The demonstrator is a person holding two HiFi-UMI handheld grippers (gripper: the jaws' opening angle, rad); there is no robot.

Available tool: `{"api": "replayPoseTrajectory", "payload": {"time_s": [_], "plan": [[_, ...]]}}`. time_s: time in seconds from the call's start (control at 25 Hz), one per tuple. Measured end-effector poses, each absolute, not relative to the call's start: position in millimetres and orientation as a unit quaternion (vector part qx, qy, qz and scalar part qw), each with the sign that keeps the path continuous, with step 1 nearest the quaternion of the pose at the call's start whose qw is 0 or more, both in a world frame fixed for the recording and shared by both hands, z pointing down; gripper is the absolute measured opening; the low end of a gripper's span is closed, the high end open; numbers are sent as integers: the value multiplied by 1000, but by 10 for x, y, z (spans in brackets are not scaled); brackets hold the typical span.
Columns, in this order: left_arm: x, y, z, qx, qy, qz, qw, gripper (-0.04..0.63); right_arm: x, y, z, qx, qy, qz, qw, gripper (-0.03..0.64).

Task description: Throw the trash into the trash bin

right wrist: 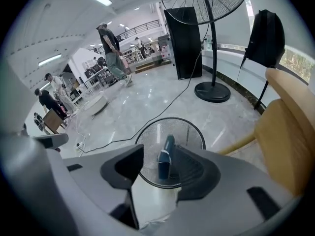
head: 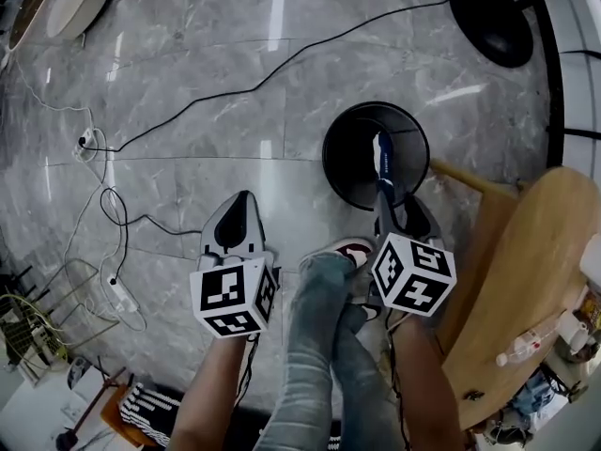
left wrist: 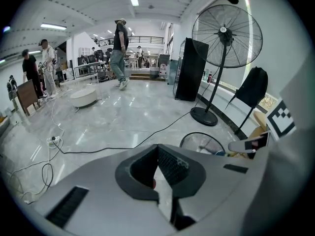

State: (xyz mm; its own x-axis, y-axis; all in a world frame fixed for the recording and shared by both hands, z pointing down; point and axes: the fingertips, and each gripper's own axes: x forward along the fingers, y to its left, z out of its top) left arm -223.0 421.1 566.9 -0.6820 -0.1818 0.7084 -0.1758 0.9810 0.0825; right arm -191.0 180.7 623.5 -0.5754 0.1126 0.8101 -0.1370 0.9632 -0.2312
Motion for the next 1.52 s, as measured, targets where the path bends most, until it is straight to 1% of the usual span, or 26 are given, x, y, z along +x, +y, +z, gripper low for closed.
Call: {"api": "replayPoseTrajectory", "payload": {"time_s": [0.04,0.36,0.6,0.84,1.12,1.28,1.52], "plan": [[-2254,4204,5665,98,-917,-3,388,15,-1921,1801,6239,8,-877,137,461,217],[-2400,3943,5606,136,-910,18,392,15,-1811,1620,6157,45,-874,166,455,218],[-2455,3375,5394,204,-900,41,384,15,-1639,1288,5797,94,-879,196,425,212],[-2443,2593,4962,276,-884,53,372,15,-1298,752,5256,165,-875,215,400,207],[-2098,1418,4555,390,-844,81,358,15,-417,8,4789,295,-843,265,364,206],[-1795,745,4412,453,-814,103,348,15,147,-362,4673,367,-814,296,341,206],[-1285,80,4362,525,-770,138,336,15,953,-698,4598,453,-772,317,315,206]]}}
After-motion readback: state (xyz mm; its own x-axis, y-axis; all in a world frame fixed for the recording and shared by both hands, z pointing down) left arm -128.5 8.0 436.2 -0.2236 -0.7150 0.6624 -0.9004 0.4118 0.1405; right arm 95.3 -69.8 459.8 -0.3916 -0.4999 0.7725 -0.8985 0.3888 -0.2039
